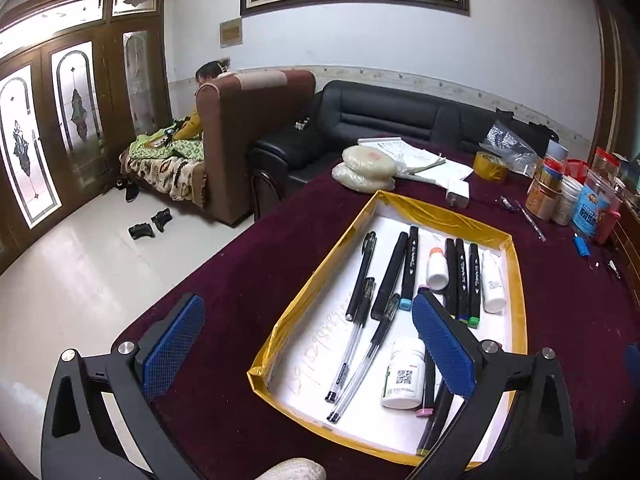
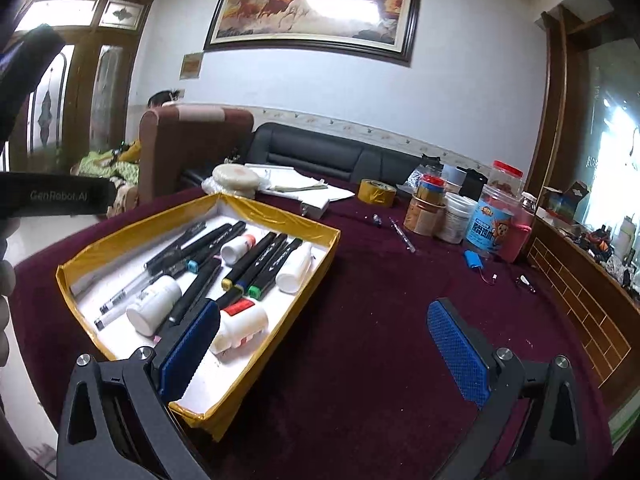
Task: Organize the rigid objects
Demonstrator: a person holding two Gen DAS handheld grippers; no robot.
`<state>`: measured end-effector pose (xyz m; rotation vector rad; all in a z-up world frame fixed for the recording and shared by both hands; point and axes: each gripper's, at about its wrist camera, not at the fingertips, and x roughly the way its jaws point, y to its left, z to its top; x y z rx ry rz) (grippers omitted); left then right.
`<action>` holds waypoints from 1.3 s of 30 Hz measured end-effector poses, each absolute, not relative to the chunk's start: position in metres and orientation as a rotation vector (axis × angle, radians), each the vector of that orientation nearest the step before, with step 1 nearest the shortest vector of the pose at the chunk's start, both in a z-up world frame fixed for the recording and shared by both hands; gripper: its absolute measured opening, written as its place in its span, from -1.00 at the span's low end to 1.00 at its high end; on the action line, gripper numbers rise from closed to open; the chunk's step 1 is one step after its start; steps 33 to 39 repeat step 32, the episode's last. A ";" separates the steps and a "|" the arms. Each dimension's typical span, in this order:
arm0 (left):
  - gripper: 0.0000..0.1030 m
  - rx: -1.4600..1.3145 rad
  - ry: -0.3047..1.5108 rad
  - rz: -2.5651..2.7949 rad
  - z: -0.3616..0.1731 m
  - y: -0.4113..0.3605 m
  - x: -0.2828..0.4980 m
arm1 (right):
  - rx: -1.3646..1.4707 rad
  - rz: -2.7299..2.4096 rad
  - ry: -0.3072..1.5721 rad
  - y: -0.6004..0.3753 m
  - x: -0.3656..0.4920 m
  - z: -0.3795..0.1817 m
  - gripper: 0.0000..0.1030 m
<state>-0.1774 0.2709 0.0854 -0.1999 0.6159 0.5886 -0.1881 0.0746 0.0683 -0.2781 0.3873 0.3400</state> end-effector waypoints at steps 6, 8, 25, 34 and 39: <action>1.00 -0.218 0.629 0.578 0.083 0.275 -0.179 | -0.312 0.357 0.407 0.084 -0.190 0.063 0.98; 1.00 -0.222 0.629 0.577 0.083 0.276 -0.180 | -0.323 0.357 0.411 0.087 -0.191 0.062 0.98; 1.00 -0.274 0.617 0.561 0.080 0.294 -0.190 | -0.390 0.371 0.437 0.111 -0.199 0.058 0.98; 1.00 -0.255 0.623 0.549 0.082 0.291 -0.194 | -0.380 0.372 0.450 0.111 -0.200 0.059 0.98; 1.00 -0.255 0.623 0.549 0.082 0.291 -0.194 | -0.380 0.372 0.450 0.111 -0.200 0.059 0.98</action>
